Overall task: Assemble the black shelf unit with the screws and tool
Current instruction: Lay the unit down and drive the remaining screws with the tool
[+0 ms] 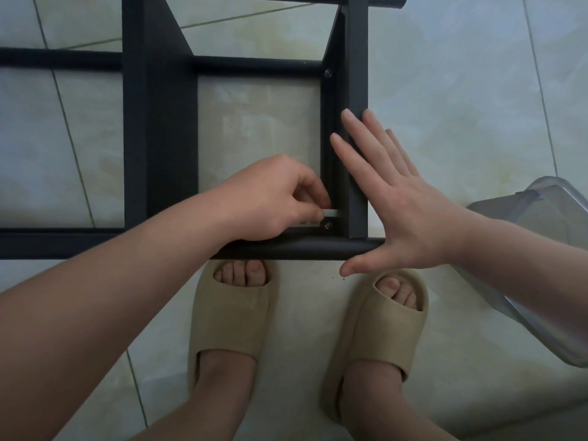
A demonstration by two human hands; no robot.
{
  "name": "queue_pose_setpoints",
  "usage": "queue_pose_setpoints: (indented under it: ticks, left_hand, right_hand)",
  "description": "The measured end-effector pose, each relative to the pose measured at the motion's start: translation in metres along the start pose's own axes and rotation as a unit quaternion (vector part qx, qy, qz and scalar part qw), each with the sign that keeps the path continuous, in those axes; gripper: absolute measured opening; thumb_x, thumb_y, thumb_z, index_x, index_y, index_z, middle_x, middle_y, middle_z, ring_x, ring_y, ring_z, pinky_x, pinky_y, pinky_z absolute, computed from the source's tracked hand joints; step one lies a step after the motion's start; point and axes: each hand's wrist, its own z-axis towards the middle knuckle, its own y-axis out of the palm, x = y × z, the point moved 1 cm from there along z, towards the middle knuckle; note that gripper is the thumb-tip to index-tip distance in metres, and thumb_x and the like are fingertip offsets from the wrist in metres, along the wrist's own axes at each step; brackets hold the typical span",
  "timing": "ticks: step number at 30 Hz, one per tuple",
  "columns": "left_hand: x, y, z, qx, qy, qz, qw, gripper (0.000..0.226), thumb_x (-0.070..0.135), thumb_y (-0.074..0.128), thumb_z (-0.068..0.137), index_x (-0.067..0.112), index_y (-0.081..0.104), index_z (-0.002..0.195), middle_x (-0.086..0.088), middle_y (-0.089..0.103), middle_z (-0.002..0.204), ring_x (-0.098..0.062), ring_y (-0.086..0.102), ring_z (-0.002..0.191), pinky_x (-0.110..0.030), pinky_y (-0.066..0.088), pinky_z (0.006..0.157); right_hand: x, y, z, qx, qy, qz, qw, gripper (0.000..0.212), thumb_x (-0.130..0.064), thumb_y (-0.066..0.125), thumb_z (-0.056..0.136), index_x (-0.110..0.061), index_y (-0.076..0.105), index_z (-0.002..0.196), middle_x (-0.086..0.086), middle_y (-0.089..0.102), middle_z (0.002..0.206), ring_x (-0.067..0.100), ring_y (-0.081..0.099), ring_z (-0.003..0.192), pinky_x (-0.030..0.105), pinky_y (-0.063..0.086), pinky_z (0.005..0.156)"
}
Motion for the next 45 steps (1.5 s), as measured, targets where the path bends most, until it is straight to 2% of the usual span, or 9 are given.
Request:
queue_pose_setpoints:
  ticks: [3,5,7,10,13,22,26,33,45]
  left_hand:
    - [0.002,-0.005,0.0,0.021,0.025,0.057,0.998,0.016,0.03,0.069,0.092,0.043,0.064,0.084,0.023,0.067,0.082,0.014,0.059,0.085,-0.01,0.043,0.07]
    - [0.005,-0.003,0.001,0.019,0.021,0.042,0.999,0.019,0.027,0.066,0.095,0.041,0.062,0.083,0.021,0.066,0.084,0.013,0.059,0.082,-0.011,0.044,0.071]
    - [0.007,0.002,0.002,0.009,-0.01,-0.063,0.998,0.018,0.021,0.065,0.096,0.035,0.065,0.084,0.017,0.067,0.083,0.008,0.062,0.076,-0.016,0.051,0.074]
    - [0.012,0.01,0.0,-0.032,-0.097,-0.255,0.961,0.013,0.017,0.06,0.099,0.022,0.068,0.09,0.008,0.071,0.08,-0.003,0.069,0.079,-0.022,0.06,0.074]
    - [0.014,0.013,0.002,-0.016,-0.121,-0.337,0.933,0.01,0.018,0.061,0.099,0.015,0.066,0.09,0.005,0.072,0.073,-0.008,0.07,0.075,-0.022,0.058,0.067]
    - [0.009,0.017,0.007,0.074,-0.104,-0.338,0.932,0.002,0.016,0.071,0.092,0.014,0.071,0.092,-0.001,0.075,0.075,-0.007,0.07,0.068,-0.022,0.056,0.065]
    - [0.006,0.017,0.008,0.077,-0.096,-0.328,0.937,0.003,0.021,0.072,0.092,0.019,0.074,0.09,0.001,0.077,0.08,-0.009,0.071,0.075,-0.024,0.058,0.072]
    - [0.006,0.016,0.009,0.078,-0.099,-0.367,0.922,0.005,0.018,0.071,0.092,0.015,0.073,0.09,0.001,0.075,0.077,-0.007,0.07,0.071,-0.022,0.057,0.069]
    - [0.007,0.015,0.007,0.071,-0.091,-0.335,0.935,0.005,0.017,0.07,0.093,0.016,0.073,0.089,0.001,0.075,0.076,-0.008,0.07,0.071,-0.025,0.058,0.072]
  right_hand:
    - [0.0,0.0,0.0,0.001,0.0,0.001,1.0,0.133,-0.09,0.054,0.071,-0.007,0.003,0.162,0.015,-0.01,0.169,0.031,-0.017,0.155,0.063,0.005,0.123]
    - [0.0,0.0,0.001,0.0,-0.001,0.001,1.0,0.133,-0.09,0.054,0.071,-0.007,0.003,0.162,0.015,-0.01,0.169,0.032,-0.017,0.155,0.063,0.006,0.123]
    - [0.0,0.0,0.001,0.0,0.0,0.0,1.0,0.133,-0.09,0.054,0.071,-0.007,0.003,0.162,0.015,-0.01,0.169,0.032,-0.017,0.155,0.063,0.006,0.123]
    - [0.0,0.0,0.001,-0.002,0.002,0.0,1.0,0.134,-0.09,0.055,0.071,-0.006,0.003,0.162,0.015,-0.01,0.169,0.031,-0.017,0.155,0.063,0.006,0.123]
    - [0.0,0.0,0.001,-0.001,0.001,0.002,1.0,0.134,-0.09,0.054,0.071,-0.006,0.004,0.161,0.015,-0.009,0.169,0.031,-0.017,0.155,0.063,0.007,0.123]
    - [0.0,0.0,0.001,0.0,0.0,0.002,1.0,0.133,-0.09,0.055,0.071,-0.006,0.004,0.162,0.015,-0.009,0.169,0.032,-0.016,0.155,0.064,0.007,0.123]
    - [0.0,0.0,0.0,-0.003,0.002,0.004,1.0,0.133,-0.089,0.055,0.071,-0.006,0.004,0.161,0.015,-0.01,0.169,0.032,-0.017,0.155,0.064,0.007,0.123]
    - [0.0,0.0,0.001,-0.003,0.002,0.004,1.0,0.134,-0.089,0.055,0.071,-0.005,0.005,0.161,0.016,-0.009,0.169,0.033,-0.016,0.155,0.065,0.008,0.122]
    - [-0.001,0.001,0.001,0.002,-0.002,0.002,1.0,0.133,-0.089,0.055,0.071,-0.005,0.005,0.161,0.017,-0.008,0.169,0.033,-0.016,0.155,0.065,0.008,0.122]
